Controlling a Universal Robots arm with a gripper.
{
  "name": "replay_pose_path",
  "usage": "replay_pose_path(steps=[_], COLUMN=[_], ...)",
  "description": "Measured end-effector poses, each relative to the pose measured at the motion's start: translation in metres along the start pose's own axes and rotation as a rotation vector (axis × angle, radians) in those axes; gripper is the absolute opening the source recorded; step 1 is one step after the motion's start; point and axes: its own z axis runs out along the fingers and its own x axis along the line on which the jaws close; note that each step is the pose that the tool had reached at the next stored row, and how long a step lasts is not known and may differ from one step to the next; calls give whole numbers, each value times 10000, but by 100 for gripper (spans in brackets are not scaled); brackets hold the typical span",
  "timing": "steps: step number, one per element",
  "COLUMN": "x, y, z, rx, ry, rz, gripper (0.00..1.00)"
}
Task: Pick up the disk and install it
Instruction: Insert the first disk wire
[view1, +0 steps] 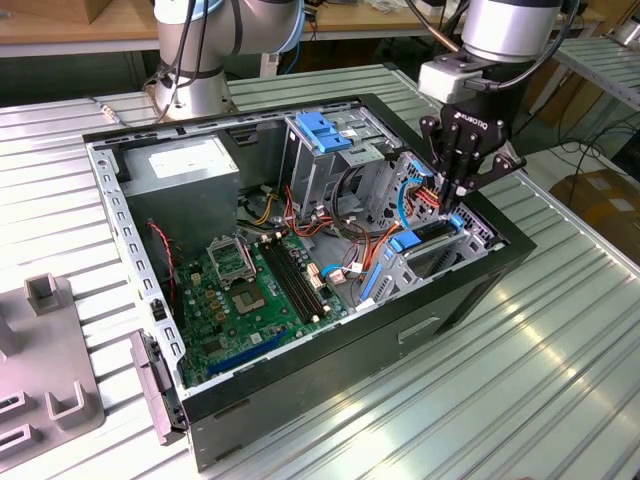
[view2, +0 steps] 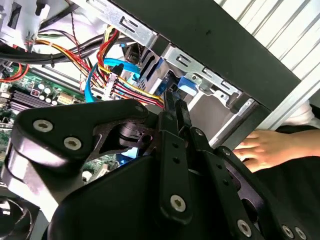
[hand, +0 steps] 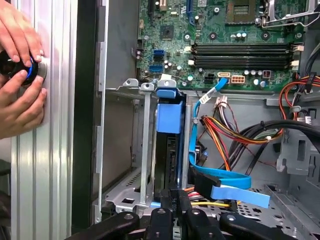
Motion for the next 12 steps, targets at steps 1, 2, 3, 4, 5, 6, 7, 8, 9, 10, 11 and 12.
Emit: replay_pose_path(steps=[1, 2, 3, 4, 5, 6, 7, 8, 9, 10, 11, 12], x=[-2, -4, -5, -6, -6, -7, -3, 56, 92, 100, 102, 103], y=[0, 0, 0, 0, 0, 1, 1, 4, 8, 14, 19, 23], z=[9, 20, 27, 32, 36, 42, 49, 73, 86, 89, 89, 90], rx=[-5, -21, -55, -75, -92, -112, -116, -116, -95, 49, 151, 248], ry=[-20, -10, -1, 0, -11, -89, -202, -386, -480, -490, -490, -490], rz=[59, 210, 401, 509, 598, 703, 729, 738, 739, 749, 759, 765], gripper=[17, 17, 17, 17, 17, 17, 17, 17, 17, 17, 17, 17])
